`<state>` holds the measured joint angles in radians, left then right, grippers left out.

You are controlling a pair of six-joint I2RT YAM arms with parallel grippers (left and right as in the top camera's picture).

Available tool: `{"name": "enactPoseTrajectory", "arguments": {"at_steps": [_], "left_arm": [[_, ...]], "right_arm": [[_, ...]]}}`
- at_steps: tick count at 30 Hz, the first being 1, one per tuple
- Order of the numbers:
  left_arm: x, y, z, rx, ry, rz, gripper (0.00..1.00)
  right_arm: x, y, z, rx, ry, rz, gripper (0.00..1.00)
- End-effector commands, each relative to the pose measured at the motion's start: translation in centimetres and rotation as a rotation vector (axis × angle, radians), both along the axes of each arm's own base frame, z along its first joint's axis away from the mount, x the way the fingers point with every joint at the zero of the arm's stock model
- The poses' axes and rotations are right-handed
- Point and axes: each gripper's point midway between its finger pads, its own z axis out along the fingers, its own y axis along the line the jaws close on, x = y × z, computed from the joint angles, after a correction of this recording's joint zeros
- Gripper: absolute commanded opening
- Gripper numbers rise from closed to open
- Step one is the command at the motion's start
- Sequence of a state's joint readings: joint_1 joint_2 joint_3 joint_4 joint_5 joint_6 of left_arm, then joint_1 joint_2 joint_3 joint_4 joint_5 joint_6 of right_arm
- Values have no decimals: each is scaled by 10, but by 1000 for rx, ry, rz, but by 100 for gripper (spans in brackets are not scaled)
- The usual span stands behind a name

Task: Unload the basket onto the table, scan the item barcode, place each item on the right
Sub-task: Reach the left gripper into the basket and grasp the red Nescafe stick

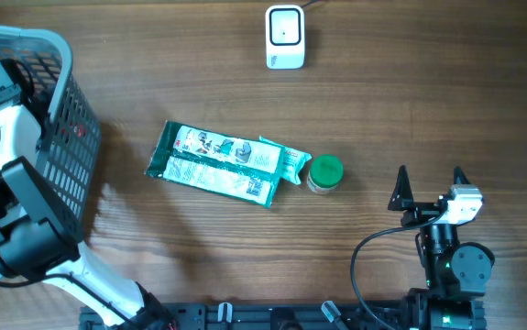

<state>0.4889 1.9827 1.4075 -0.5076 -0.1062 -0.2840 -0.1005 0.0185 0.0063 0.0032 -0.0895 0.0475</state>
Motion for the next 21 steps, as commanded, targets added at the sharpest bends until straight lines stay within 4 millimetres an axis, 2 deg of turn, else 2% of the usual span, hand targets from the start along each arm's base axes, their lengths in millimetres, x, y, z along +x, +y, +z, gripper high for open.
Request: {"name": "enactPoseTrajectory", "arguments": {"at_steps": [1,4,10,12,13,14,15,16,17,21], "left_arm": [[-10,12,-13,68,86,3,95],[-14,14,-23,73,116,11,100],[-22,10,-47,43,178,4,98],[-27,7,-56,26,209,3,81],[-31,6,-60,17,226,3,64],[-32,5,-62,12,234,3,52],[-34,5,-62,9,240,3,44],[-35,4,-63,7,244,3,27],[-35,4,-63,5,247,2,4],[-43,4,-61,14,278,10,4]], "right_arm": [[0,3,1,5,-6,15,100],[0,3,1,5,-6,14,100],[0,3,1,5,-6,14,100],[0,3,1,5,-6,14,100],[0,3,1,5,-6,14,100],[0,3,1,6,-6,15,100],[0,3,1,5,-6,15,100],[0,3,1,5,-6,15,100],[0,3,1,6,-6,15,100],[0,3,1,6,-6,15,100]]}}
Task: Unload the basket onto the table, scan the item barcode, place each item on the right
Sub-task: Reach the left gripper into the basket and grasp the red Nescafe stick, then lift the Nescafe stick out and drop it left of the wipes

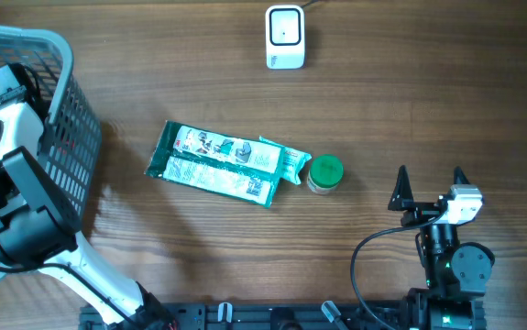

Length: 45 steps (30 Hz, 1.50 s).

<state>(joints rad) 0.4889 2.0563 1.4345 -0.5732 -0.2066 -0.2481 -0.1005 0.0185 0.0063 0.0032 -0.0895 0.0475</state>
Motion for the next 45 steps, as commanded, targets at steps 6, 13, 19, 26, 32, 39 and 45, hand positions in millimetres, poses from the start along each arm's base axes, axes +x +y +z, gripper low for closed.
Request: {"name": "enactPoseTrajectory", "arguments": {"at_steps": [6,13,19,26,32,39,45], "left_arm": [[-22,10,48,98,-13,88,4],[-15,-33,185,51,-398,81,4],[-35,-106,277,-4,-634,-28,4],[-43,-265,285,-199,-602,-460,4],[-54,-388,241,-187,-502,-772,4],[-43,-402,200,-60,-459,-627,4],[-18,-341,186,-12,-438,-415,4]], "right_arm": [[0,3,1,5,-6,15,100],[0,3,1,5,-6,15,100],[0,3,1,5,-6,15,100],[0,3,1,5,-6,15,100],[0,3,1,6,-6,15,100],[0,3,1,6,-6,15,100],[0,3,1,6,-6,15,100]]}}
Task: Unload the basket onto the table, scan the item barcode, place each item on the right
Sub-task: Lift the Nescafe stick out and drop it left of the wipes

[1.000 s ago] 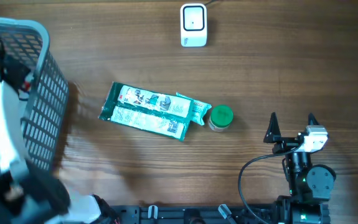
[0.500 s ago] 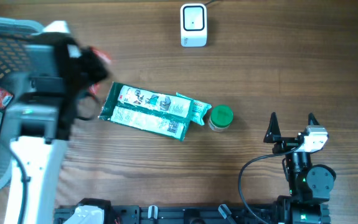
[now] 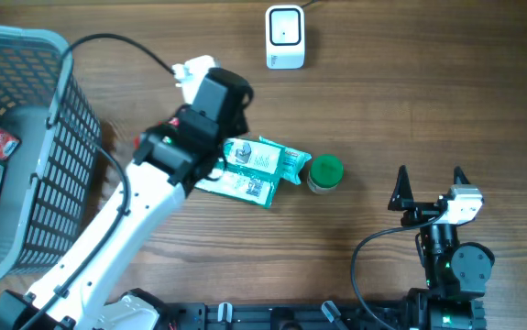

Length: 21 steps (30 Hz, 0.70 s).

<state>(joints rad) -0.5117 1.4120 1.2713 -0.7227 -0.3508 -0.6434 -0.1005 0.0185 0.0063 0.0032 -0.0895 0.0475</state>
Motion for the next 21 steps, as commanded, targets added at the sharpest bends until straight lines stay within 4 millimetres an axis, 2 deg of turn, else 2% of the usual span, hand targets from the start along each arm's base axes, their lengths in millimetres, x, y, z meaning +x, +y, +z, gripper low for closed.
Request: {"name": "enactPoseTrajectory", "arguments": {"at_steps": [1,3,5,9,11,12,13,14,17,18,20,21], "left_arm": [[18,58,-12,37,14,213,4],[21,76,-19,45,36,258,4],[23,84,-15,39,23,279,4],[20,95,32,8,-129,310,6],[11,119,74,30,-269,405,20],[5,131,88,40,-314,448,31],[-5,153,106,51,-371,524,46],[-10,164,112,52,-387,553,57],[-24,213,121,41,-414,692,96],[-29,239,118,24,-400,747,100],[-36,272,104,-53,-367,836,100],[-38,282,99,-88,-355,870,100]], "right_arm": [[0,3,1,5,-6,14,100],[0,3,1,5,-6,15,100],[0,3,1,6,-6,14,100],[0,3,1,6,-6,15,100],[0,3,1,5,-6,15,100],[0,3,1,5,-6,15,100],[0,3,1,6,-6,14,100],[0,3,1,6,-6,14,100],[0,3,1,5,-6,15,100],[0,3,1,5,-6,15,100],[0,3,1,6,-6,15,100],[0,3,1,5,-6,15,100]]}}
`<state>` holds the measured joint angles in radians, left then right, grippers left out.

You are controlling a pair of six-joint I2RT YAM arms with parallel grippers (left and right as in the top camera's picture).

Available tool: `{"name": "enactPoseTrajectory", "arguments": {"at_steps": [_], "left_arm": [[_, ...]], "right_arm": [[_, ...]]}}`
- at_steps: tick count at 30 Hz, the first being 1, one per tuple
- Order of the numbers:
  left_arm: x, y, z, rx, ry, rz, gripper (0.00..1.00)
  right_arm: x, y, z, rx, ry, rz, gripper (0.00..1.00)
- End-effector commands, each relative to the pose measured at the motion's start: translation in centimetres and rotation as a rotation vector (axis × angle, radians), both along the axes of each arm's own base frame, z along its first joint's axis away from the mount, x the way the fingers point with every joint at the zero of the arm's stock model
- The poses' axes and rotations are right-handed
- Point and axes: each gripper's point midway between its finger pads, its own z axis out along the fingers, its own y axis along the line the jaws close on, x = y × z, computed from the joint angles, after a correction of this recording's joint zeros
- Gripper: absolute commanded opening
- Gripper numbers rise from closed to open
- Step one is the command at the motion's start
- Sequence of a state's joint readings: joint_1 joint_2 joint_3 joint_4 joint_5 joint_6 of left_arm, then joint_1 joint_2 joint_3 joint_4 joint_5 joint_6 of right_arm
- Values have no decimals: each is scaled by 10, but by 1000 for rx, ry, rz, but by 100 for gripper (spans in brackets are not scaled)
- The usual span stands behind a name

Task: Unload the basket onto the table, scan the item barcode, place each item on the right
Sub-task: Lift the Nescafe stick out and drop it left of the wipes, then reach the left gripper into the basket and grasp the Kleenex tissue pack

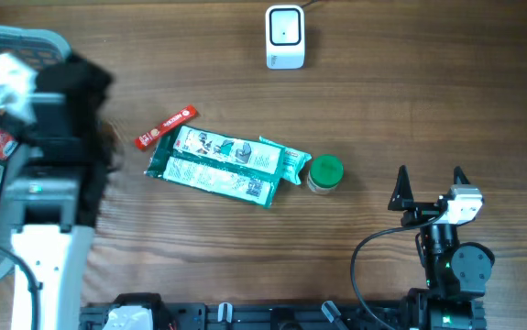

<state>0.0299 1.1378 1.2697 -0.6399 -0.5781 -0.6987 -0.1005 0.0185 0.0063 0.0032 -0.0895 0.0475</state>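
A slim red stick packet lies on the table, just up-left of two green packets lying side by side. A small jar with a green lid stands at their right end. The white barcode scanner sits at the far middle edge. My left arm is a blur over the basket's right side, and its gripper is too smeared to read. My right gripper rests open at the near right, holding nothing.
The grey mesh basket fills the left edge. It holds a red packet and a dark item. The right arm's base and cable sit at the near right edge.
The left arm was over the left end of the green packets; now it is back at the basket. The red stick packet lies uncovered on the table there. The right arm is unchanged.
At first the left arm reached into the basket, with only the green packets and the jar on the table. Then it stood over the packets' left end. Now a red stick packet lies there and the arm is at the basket again.
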Motion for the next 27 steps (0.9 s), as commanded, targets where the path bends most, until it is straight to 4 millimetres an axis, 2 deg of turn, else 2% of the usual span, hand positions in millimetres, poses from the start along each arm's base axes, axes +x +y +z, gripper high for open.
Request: {"name": "enactPoseTrajectory", "arguments": {"at_steps": [1,7,10,15,19,22,27], "left_arm": [[-12,58,-29,-196,-10,144,100],[-27,137,-81,-431,-2,287,100],[-24,167,-108,-483,9,330,100],[-8,189,-162,-537,85,351,100],[5,208,-200,-429,217,294,100],[11,222,-215,-324,299,244,100],[28,232,-225,-260,302,196,100]], "right_arm": [[0,3,1,5,-6,15,100],[0,3,1,5,-6,15,100],[0,3,1,6,-6,15,100],[0,3,1,6,-6,14,100],[0,3,1,6,-6,15,100],[0,3,1,5,-6,14,100],[0,3,1,6,-6,15,100]]}}
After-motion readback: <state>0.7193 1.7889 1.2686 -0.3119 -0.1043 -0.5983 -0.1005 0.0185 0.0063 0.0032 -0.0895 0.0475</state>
